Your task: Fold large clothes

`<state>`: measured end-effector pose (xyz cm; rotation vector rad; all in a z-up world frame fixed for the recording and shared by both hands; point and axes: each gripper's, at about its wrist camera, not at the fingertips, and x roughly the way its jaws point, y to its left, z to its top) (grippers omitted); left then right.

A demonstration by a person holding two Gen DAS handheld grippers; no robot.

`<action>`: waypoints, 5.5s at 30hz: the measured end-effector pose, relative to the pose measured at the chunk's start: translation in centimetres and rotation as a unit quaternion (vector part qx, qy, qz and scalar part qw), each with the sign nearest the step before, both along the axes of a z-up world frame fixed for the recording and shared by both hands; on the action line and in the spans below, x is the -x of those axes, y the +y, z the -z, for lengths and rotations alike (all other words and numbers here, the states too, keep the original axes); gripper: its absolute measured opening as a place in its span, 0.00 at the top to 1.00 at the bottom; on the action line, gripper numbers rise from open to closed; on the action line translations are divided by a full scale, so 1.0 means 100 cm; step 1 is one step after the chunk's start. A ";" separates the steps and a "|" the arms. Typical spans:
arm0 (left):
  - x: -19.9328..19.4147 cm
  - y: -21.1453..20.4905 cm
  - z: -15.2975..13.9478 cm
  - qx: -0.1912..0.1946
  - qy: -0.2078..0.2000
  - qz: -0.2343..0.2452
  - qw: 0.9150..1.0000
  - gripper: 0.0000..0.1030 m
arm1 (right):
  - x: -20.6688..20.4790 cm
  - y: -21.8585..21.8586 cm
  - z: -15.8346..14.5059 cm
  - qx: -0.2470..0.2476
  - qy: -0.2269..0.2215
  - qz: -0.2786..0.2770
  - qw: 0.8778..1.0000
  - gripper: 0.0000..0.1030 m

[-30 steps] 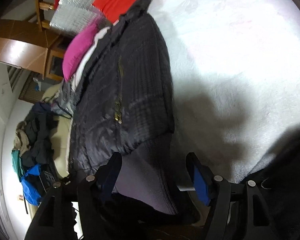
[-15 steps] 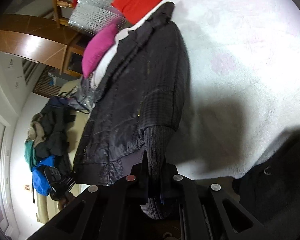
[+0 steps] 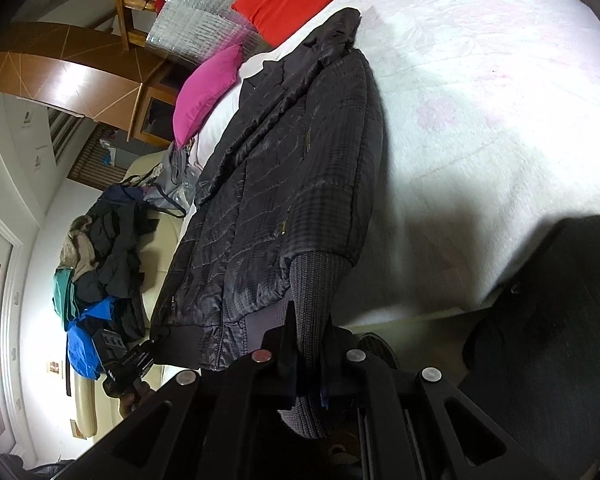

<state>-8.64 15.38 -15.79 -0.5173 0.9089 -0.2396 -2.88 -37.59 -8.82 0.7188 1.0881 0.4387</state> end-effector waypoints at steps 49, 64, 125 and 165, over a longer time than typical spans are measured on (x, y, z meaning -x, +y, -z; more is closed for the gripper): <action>-0.055 -0.008 -0.081 -0.002 -0.059 -0.035 0.998 0.92 | -0.067 -0.022 -0.070 -0.074 -0.100 0.010 0.992 0.93; -0.074 -0.015 -0.092 -0.035 -0.066 -0.041 0.996 0.92 | -0.091 -0.021 -0.076 -0.078 -0.105 0.020 0.991 0.93; -0.159 -0.010 -0.122 -0.031 -0.100 -0.066 0.992 0.92 | -0.177 -0.004 -0.123 -0.039 -0.155 0.025 0.987 0.93; -0.232 -0.002 -0.129 -0.024 -0.103 -0.089 0.990 0.92 | -0.255 0.023 -0.152 0.010 -0.176 0.042 0.984 0.93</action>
